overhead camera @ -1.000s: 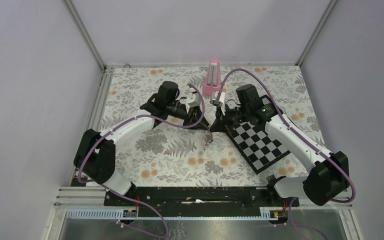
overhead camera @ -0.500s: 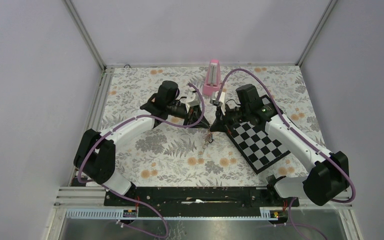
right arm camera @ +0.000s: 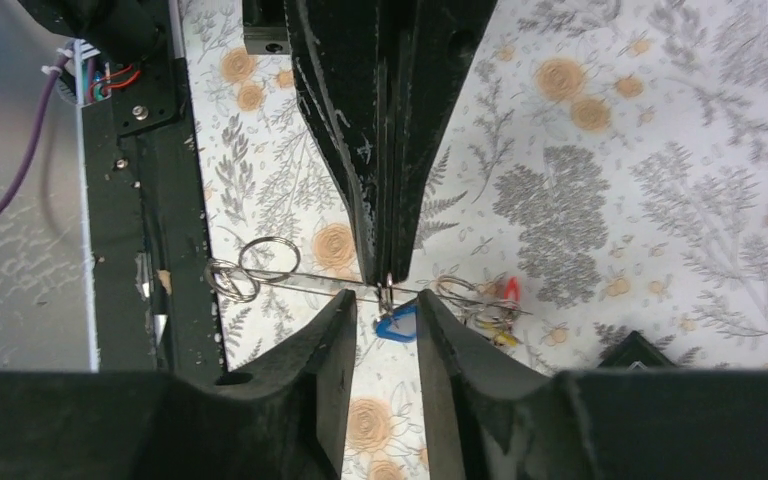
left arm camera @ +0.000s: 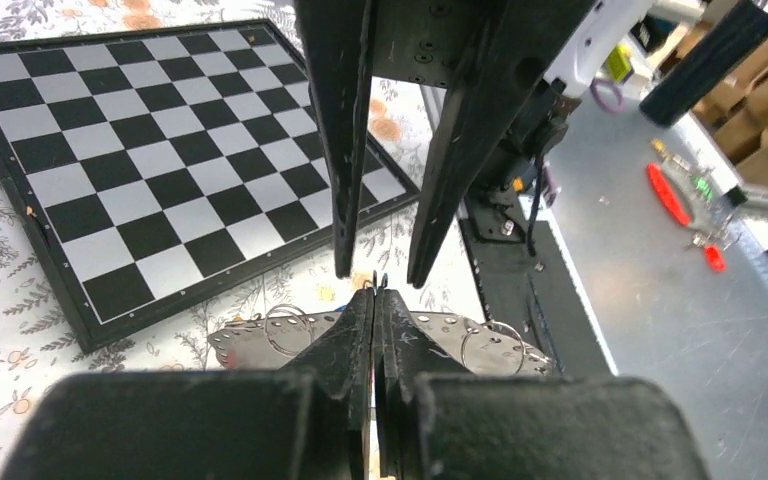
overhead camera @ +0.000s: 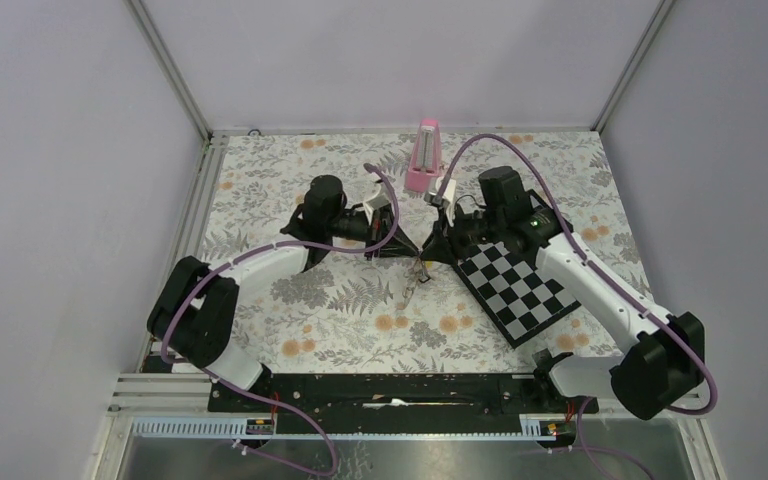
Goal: Put the keys on the keyring
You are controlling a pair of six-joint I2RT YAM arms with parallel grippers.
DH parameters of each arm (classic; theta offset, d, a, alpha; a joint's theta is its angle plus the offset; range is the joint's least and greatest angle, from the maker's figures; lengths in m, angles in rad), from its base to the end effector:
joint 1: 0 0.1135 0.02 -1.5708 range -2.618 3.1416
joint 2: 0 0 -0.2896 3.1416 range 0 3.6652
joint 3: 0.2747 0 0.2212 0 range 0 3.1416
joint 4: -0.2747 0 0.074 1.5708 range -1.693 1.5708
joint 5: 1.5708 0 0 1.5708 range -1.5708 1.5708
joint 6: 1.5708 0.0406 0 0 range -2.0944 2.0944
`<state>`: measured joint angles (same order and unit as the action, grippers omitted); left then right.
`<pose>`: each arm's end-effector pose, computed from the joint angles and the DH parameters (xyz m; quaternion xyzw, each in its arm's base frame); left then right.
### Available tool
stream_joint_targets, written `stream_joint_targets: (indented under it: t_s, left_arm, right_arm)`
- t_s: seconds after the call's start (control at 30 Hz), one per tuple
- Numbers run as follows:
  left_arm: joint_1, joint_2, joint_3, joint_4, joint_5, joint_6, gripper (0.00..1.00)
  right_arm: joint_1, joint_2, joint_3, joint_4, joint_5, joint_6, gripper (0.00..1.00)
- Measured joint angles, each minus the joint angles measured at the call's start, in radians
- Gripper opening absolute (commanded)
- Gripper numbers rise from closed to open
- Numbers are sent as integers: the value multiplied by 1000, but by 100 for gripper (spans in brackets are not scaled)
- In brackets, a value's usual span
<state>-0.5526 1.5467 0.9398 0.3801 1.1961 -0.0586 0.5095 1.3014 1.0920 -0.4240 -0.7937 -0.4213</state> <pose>0.2429 -0.1942 0.3109 0.4980 0.5414 -0.5750 0.3581 0.2009 0.1454 0.3464 -0.5253 0.6570 0.3629 0.4010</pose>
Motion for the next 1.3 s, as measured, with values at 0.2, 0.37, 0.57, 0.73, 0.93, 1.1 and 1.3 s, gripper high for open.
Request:
stream_joint_targets:
  t_s: [0.2,0.37,0.57,0.73,0.93,1.1,1.3]
  left_arm:
    - [27,21,-108,541,-7,-459,0]
    - [29,58,-135,858,-12,-710,0]
    - [29,59,-154,983,-29,-809,0]
    - [29,59,-179,992,-57,-816,0]
    - [25,59,-193,954,-84,-795,0]
    - [14,59,-196,949,-92,-787,0]
    - [8,59,-196,950,-98,-787,0]
  right_arm:
    - [-44,-56,0,29,-3,26,46]
    - [-84,-74,0,41,-37,39,45]
    - [-93,-74,2,41,-115,45,47]
    - [-93,-74,10,41,-190,55,48]
    - [-93,-72,22,41,-240,58,45]
    - [-93,-55,22,59,-249,79,43]
    - [-93,-34,11,101,-266,109,36]
